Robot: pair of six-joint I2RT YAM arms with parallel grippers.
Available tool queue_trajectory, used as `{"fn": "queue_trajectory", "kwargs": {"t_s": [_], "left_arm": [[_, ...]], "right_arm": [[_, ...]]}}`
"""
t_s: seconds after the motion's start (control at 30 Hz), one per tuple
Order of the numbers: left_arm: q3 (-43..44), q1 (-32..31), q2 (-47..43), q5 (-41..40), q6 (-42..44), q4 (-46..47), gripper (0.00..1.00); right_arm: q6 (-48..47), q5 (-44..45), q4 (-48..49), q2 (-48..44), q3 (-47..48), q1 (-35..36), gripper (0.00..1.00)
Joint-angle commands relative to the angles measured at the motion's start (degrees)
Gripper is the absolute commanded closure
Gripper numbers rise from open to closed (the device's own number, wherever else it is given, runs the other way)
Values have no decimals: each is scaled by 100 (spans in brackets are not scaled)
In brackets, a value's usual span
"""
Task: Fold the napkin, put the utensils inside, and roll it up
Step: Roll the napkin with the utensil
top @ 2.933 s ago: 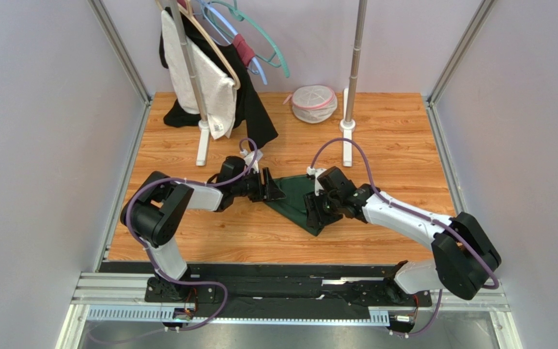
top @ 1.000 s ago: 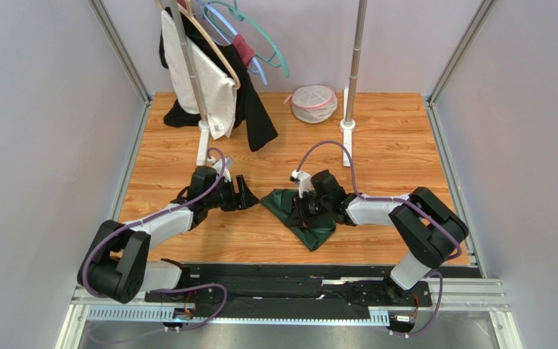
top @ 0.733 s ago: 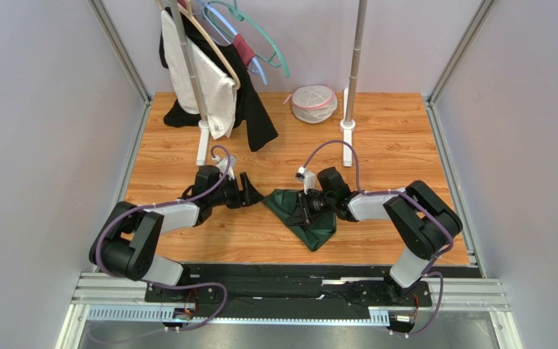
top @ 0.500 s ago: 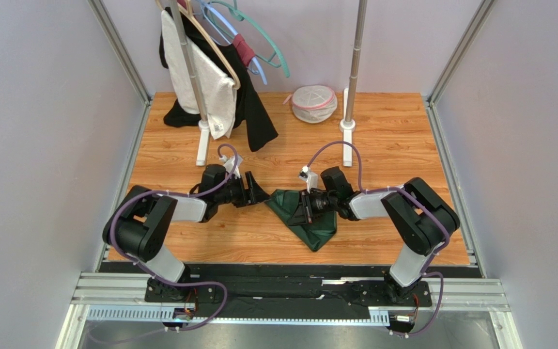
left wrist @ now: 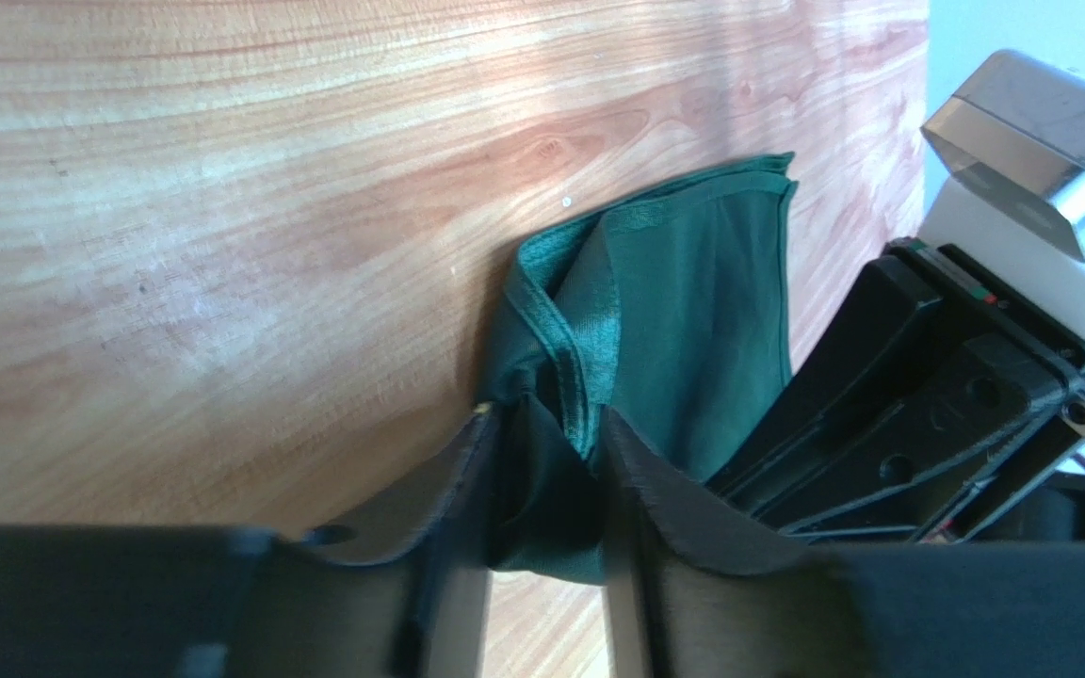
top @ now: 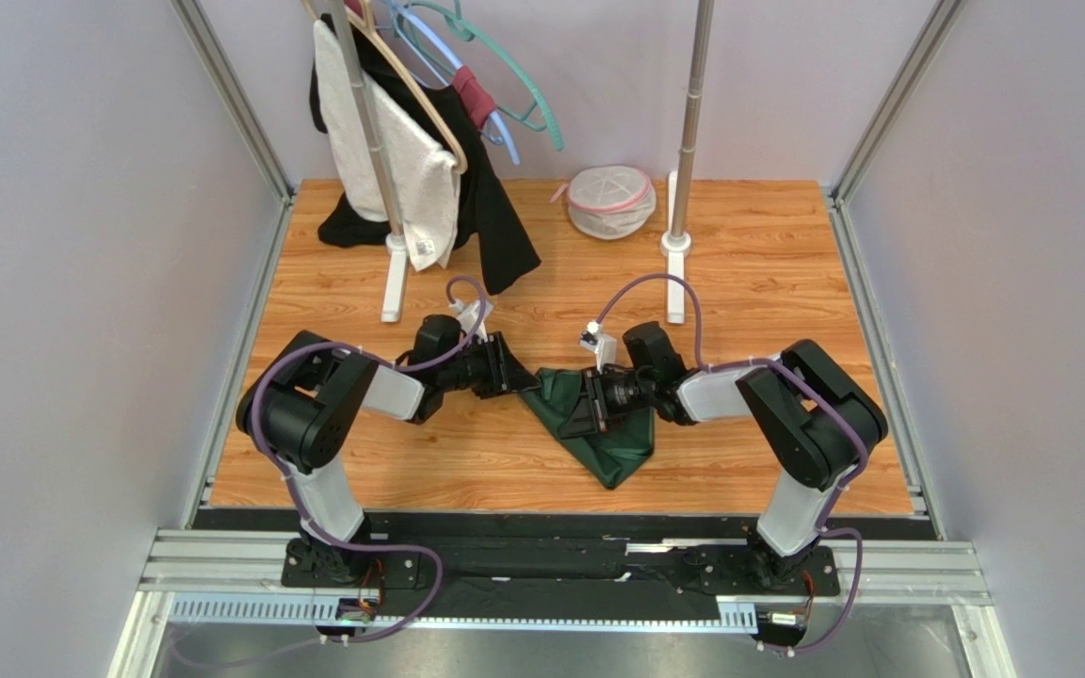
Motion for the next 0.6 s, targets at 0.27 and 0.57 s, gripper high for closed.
{"fn": "queue_trajectory", "kwargs": {"t_s": [0.27, 0.57], "left_arm": [[304, -80, -11, -268, 148, -768, 100], [655, -54, -784, -1227, 781, -3327, 100]], "right_arm": [[-698, 924, -1539, 215, 664, 7, 84], [-1225, 1713, -2840, -356, 1876, 218, 50]]}}
